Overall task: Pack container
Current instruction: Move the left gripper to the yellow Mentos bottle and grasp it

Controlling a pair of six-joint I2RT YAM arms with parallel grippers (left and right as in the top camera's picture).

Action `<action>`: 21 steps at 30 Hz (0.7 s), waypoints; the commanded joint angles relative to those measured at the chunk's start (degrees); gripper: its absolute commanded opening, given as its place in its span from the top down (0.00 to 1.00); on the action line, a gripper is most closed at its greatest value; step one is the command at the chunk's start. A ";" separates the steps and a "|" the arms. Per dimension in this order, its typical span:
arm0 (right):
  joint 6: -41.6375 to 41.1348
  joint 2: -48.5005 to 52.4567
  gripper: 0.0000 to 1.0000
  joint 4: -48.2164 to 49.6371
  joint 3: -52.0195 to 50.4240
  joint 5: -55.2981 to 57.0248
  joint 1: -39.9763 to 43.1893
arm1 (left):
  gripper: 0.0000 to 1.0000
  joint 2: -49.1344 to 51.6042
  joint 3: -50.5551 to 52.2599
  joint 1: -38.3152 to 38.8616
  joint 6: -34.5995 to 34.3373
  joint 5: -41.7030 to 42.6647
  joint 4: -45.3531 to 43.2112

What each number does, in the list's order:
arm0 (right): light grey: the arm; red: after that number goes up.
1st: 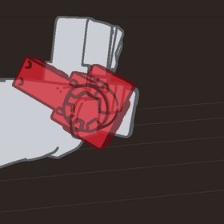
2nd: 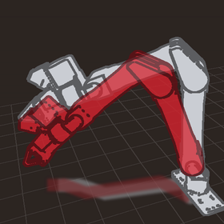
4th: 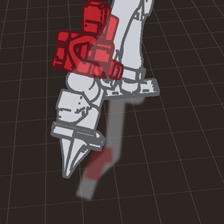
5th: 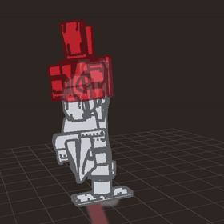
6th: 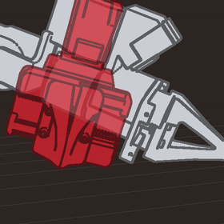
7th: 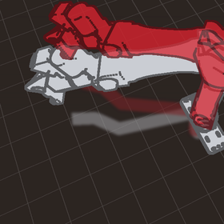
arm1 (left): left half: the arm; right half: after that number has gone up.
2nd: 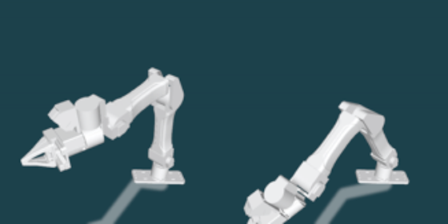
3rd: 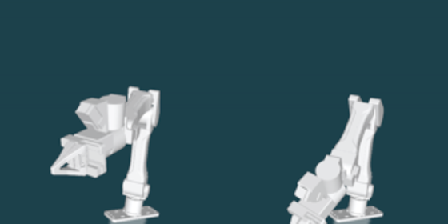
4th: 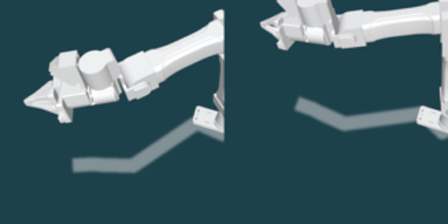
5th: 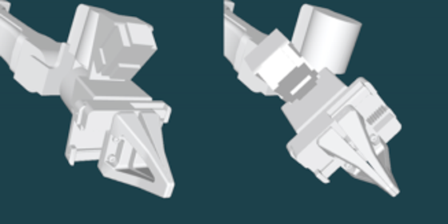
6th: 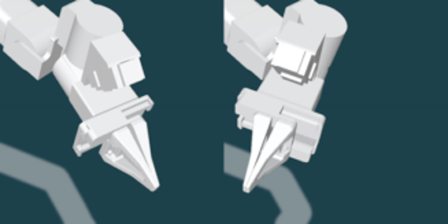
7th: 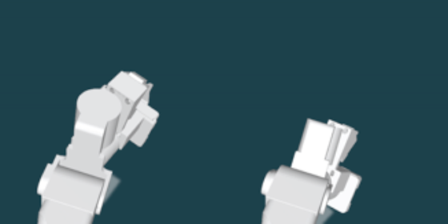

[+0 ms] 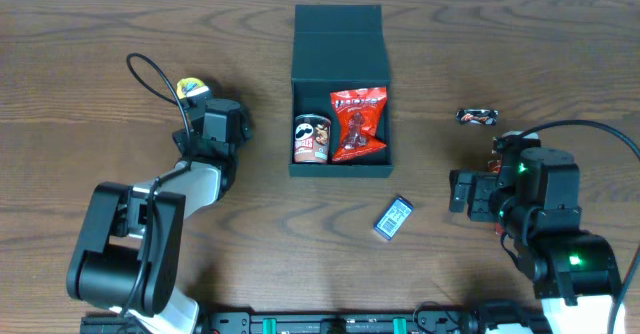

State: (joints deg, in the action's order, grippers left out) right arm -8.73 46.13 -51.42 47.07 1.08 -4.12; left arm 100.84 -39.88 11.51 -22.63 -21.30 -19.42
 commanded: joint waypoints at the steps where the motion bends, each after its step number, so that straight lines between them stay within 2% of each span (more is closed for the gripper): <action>1: -0.68 0.02 0.01 0.26 0.04 0.15 -0.42 | 0.05 1.70 -2.89 -1.09 2.12 -0.02 -0.85; 17: -0.70 0.02 0.01 0.48 0.04 0.15 -0.42 | 0.05 6.97 -9.92 -2.89 5.95 0.39 -1.68; 21: -0.68 0.02 0.01 0.92 0.04 0.15 -0.42 | 0.00 7.08 -9.92 -4.26 5.95 0.42 -1.86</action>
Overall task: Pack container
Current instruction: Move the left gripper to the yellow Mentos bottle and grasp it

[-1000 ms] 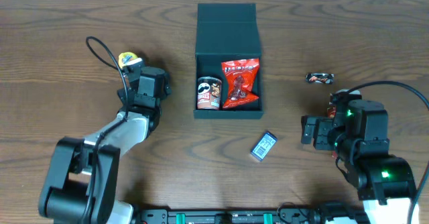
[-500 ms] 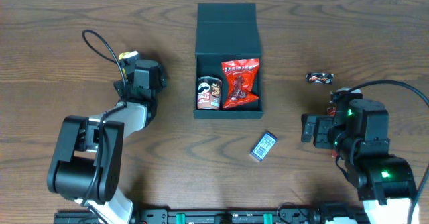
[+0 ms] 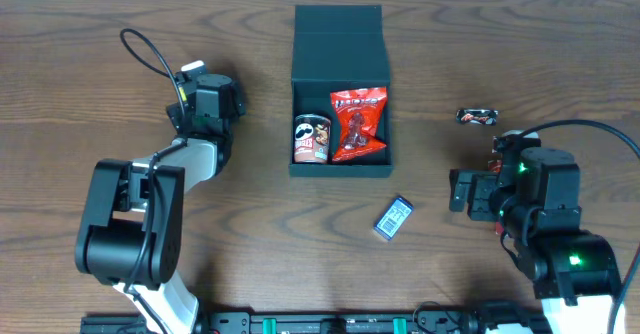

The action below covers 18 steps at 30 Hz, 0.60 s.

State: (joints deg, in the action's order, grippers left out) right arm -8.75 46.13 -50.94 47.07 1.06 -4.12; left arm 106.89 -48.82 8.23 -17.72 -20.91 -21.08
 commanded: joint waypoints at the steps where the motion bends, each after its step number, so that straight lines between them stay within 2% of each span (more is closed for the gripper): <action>1: -0.68 0.07 0.01 0.57 0.04 0.17 -0.42 | 0.05 1.05 -0.98 -1.16 1.03 0.04 -0.22; 6: -0.70 1.11 0.01 1.05 0.04 0.13 -0.42 | 0.12 1.11 -0.98 -1.46 1.03 1.81 -0.24; 11: -2.16 2.71 0.01 1.07 0.04 0.02 -0.42 | 0.13 1.22 -0.98 -1.46 1.03 2.60 -0.24; 13: -2.16 3.41 0.01 1.09 0.04 0.02 -0.42 | 0.22 1.42 -0.98 -1.46 1.03 3.06 -0.24; 18: -2.14 3.74 0.01 1.09 0.04 0.07 -0.42 | 0.30 1.44 -0.98 -1.46 1.03 3.06 -0.26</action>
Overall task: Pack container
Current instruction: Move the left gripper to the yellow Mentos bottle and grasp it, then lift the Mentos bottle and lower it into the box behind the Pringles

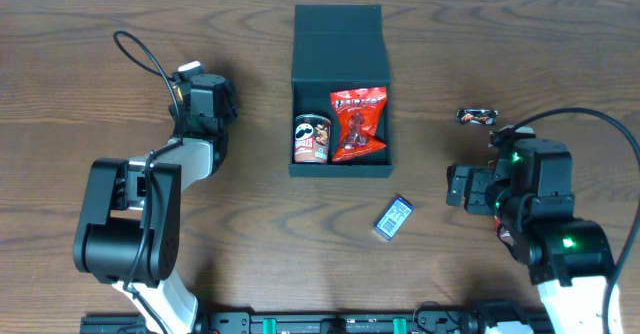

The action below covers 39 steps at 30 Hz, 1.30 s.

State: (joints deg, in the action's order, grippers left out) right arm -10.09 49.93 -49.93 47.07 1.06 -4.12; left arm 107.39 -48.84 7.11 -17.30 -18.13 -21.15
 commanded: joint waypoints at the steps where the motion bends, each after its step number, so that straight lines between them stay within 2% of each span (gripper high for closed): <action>1: -0.79 -0.20 0.01 0.24 0.04 0.09 -0.42 | 0.34 0.94 -0.96 -0.35 0.61 0.28 -0.17; 6: -0.76 -0.20 0.01 0.44 0.04 0.26 -0.42 | 0.59 0.94 -0.96 -0.35 0.61 0.28 -0.13; 16: -0.57 -0.20 0.01 0.44 0.04 0.48 -0.42 | 0.71 0.94 -0.96 -0.35 0.59 0.28 -0.13; 19: -0.57 -0.20 0.01 0.44 0.04 0.48 -0.42 | 0.82 0.94 -0.96 -0.35 0.57 0.37 -0.13; 20: -0.57 -0.20 0.01 0.46 0.04 0.48 -0.42 | 0.93 0.94 -0.96 -0.35 0.55 0.44 -0.11; 27: -0.57 -0.20 0.01 0.46 0.04 1.55 -0.42 | 0.94 -0.42 -0.98 1.07 0.61 2.73 2.67; 31: -0.59 -0.20 0.01 0.46 0.04 1.55 -0.42 | 0.94 -5.60 -3.54 3.87 0.61 2.73 12.09; 39: -0.59 -0.20 0.01 0.46 0.04 1.53 -0.42 | 0.94 -13.05 -19.74 8.37 0.63 2.73 41.59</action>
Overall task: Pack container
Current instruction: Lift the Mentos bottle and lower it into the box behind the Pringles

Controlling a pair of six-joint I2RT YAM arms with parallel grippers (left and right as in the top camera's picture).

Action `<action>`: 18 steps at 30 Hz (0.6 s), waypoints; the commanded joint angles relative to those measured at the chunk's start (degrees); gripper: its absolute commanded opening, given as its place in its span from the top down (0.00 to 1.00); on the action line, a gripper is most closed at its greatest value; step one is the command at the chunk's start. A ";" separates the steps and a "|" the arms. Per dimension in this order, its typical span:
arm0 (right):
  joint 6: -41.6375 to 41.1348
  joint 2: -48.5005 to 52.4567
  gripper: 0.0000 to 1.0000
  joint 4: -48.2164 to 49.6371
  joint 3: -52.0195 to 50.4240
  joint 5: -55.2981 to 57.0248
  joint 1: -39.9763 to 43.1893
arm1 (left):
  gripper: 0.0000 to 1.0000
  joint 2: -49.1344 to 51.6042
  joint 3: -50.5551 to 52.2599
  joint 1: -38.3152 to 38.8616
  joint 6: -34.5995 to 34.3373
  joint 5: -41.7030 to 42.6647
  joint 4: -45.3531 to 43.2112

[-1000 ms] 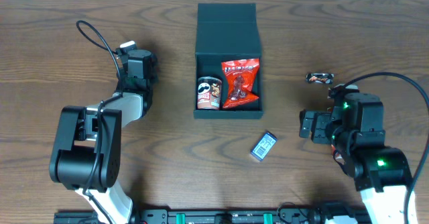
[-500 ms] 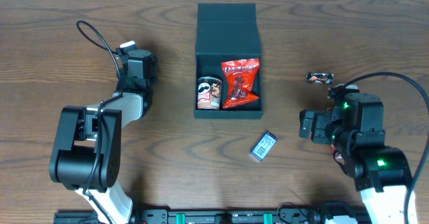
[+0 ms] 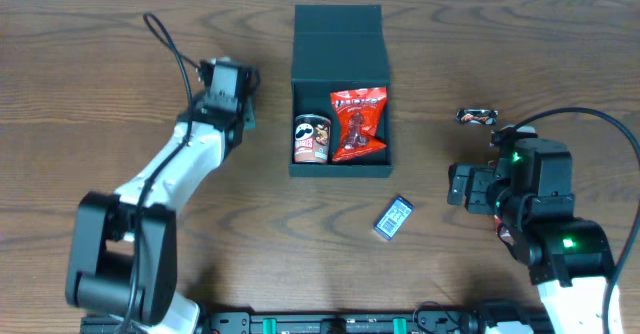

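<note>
The dark box [image 3: 340, 164] stands open in the middle, its lid [image 3: 338, 34] folded back. Inside it are a Pringles can [image 3: 311, 139] and a red snack bag [image 3: 358, 124]. A blue packet [image 3: 393, 218] lies on the table below the box, and a small dark wrapper [image 3: 476, 117] lies to the right. My left gripper [image 3: 240, 99] hovers just left of the box; its wrist hides the fingers and anything between them. Right of the blue packet, my right gripper [image 3: 458, 187] stands with fingers apart and holds nothing.
The wooden table [image 3: 90, 64] carries both arms. The left arm's cable [image 3: 170, 44] loops up and to the left. The right arm's base [image 3: 565, 259] sits at the lower right.
My left gripper has moved right and slightly down, from the far left to beside the box. The small yellow-topped item no longer shows where it lay. The right arm has not moved.
A small yellow-topped item lay just above my left gripper at the left. Then the gripper stood over that spot and stayed there, covering it. Now the gripper is near the box and the spot is bare. The right arm only shifted slightly.
</note>
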State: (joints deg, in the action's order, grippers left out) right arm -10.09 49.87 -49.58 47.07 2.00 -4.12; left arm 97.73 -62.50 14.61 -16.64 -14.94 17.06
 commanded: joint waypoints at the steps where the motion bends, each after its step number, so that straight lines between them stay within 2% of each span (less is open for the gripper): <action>1: -0.59 -0.13 0.01 0.11 0.04 0.59 -0.42 | 0.94 -3.87 -8.61 1.25 0.02 -0.46 6.91; 6: -0.59 -0.13 0.01 0.07 0.04 0.59 -0.42 | 0.94 -4.52 -21.40 2.99 3.50 0.42 22.82; 11: -0.59 -0.13 0.01 0.07 0.04 0.57 -0.42 | 0.94 -4.48 -34.69 6.45 12.83 2.10 36.92; 14: -0.59 -0.13 0.01 -0.28 0.04 0.57 -0.42 | 0.94 -4.35 -39.74 8.59 17.86 2.14 41.18; 18: -0.59 -0.13 0.01 -0.83 0.04 0.57 -0.42 | 0.94 -4.24 -41.77 12.00 25.31 2.12 42.07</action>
State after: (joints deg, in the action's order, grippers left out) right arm -10.09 49.87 -50.17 47.07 2.00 -4.12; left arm 94.39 -102.61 24.93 0.97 -12.80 58.78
